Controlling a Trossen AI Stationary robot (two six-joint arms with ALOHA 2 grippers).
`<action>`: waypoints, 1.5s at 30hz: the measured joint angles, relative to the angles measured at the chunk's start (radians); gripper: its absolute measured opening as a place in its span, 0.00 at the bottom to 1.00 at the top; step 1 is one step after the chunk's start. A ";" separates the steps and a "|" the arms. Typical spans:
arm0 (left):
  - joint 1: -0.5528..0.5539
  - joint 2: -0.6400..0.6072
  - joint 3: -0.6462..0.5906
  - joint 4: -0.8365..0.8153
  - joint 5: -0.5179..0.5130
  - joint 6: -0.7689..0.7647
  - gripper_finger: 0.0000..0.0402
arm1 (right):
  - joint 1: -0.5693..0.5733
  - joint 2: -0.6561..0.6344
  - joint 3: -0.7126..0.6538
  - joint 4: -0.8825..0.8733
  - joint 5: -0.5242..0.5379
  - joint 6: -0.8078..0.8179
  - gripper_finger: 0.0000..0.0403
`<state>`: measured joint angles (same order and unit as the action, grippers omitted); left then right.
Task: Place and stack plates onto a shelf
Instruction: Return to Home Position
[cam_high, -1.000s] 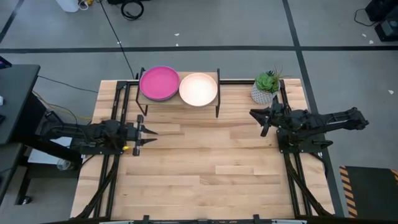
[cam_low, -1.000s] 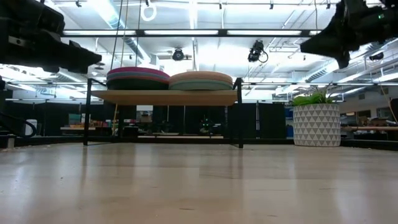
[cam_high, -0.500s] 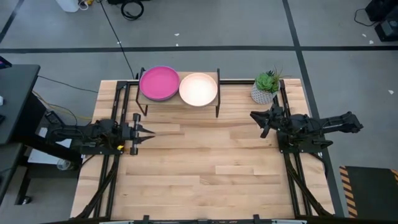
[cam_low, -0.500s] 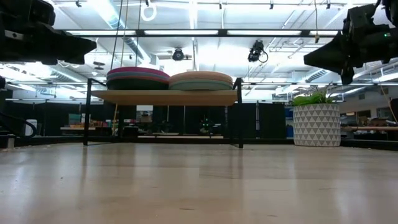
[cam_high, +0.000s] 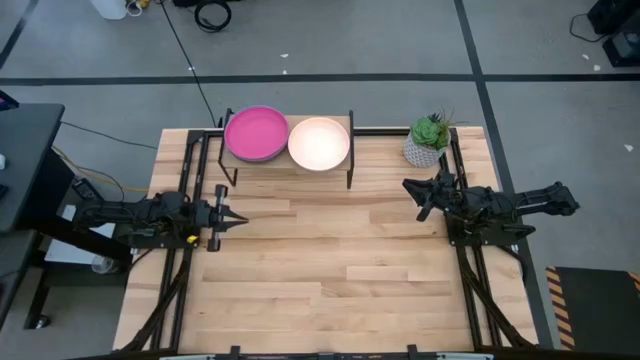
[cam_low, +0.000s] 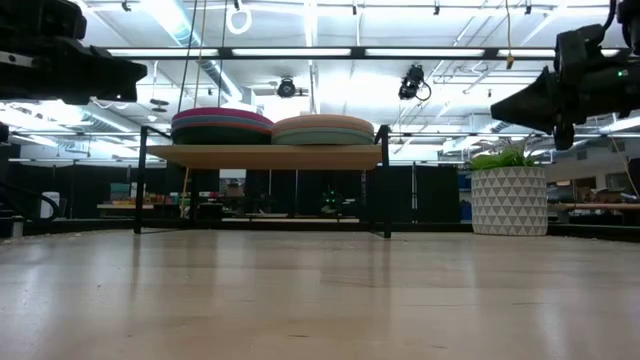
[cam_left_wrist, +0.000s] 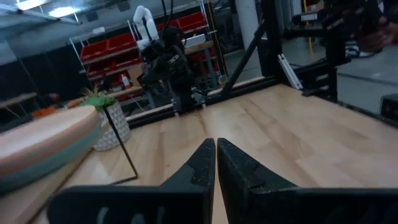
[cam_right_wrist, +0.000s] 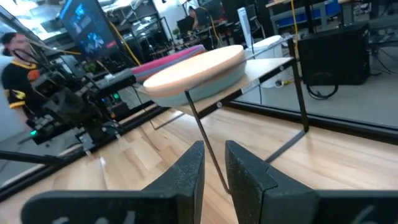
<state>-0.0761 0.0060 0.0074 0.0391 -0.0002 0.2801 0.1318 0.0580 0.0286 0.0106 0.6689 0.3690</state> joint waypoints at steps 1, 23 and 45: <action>0.000 0.000 0.000 0.000 0.000 -0.016 0.06 | 0.000 0.002 -0.003 0.012 -0.001 -0.002 0.18; 0.000 0.000 -0.001 0.000 0.002 -0.250 0.06 | -0.002 0.005 -0.009 0.179 -0.072 -0.115 0.18; 0.000 0.000 -0.001 0.059 0.002 -0.242 0.06 | -0.002 0.022 -0.022 0.070 -0.120 0.103 0.17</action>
<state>-0.0761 0.0063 0.0067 0.0980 0.0021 0.0379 0.1303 0.0795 0.0064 0.0809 0.5488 0.4725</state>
